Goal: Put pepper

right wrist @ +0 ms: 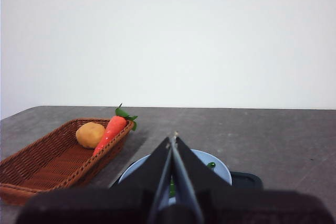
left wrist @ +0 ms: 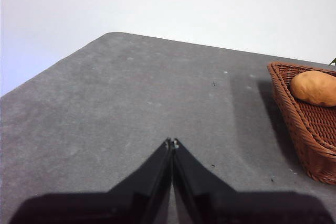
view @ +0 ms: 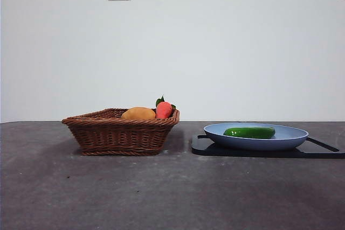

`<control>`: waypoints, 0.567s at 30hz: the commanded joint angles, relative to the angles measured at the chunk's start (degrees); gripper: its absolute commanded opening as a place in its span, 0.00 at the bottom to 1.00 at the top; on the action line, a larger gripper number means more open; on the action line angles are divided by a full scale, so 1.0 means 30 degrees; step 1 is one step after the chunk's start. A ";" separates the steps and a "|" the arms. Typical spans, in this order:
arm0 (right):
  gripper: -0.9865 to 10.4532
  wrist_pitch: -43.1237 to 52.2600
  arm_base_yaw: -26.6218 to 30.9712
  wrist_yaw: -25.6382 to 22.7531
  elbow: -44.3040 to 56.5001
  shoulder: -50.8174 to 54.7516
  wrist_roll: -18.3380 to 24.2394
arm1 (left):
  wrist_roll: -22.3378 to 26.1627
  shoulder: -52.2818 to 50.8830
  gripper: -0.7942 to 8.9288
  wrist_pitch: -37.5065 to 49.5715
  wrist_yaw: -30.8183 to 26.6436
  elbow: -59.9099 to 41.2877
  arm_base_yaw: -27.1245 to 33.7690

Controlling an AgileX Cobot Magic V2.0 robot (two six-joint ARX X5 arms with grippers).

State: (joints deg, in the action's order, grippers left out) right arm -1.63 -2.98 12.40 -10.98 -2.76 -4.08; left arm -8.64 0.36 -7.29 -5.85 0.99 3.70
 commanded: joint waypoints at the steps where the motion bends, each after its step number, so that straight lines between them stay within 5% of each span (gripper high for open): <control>1: 0.10 0.0109 -0.0044 -0.0277 0.0452 0.0073 -0.0109 | -0.0124 -0.0080 0.09 0.0138 0.0015 -0.0204 0.0058; 17: 0.10 -0.0415 -0.0058 -0.0299 0.3504 0.0933 -0.1821 | -0.0124 -0.0080 0.09 0.0131 0.0015 -0.0204 0.0058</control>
State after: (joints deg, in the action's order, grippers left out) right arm -3.05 -3.03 11.79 -0.73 -0.21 -7.97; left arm -8.67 0.36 -7.29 -5.85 0.99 3.70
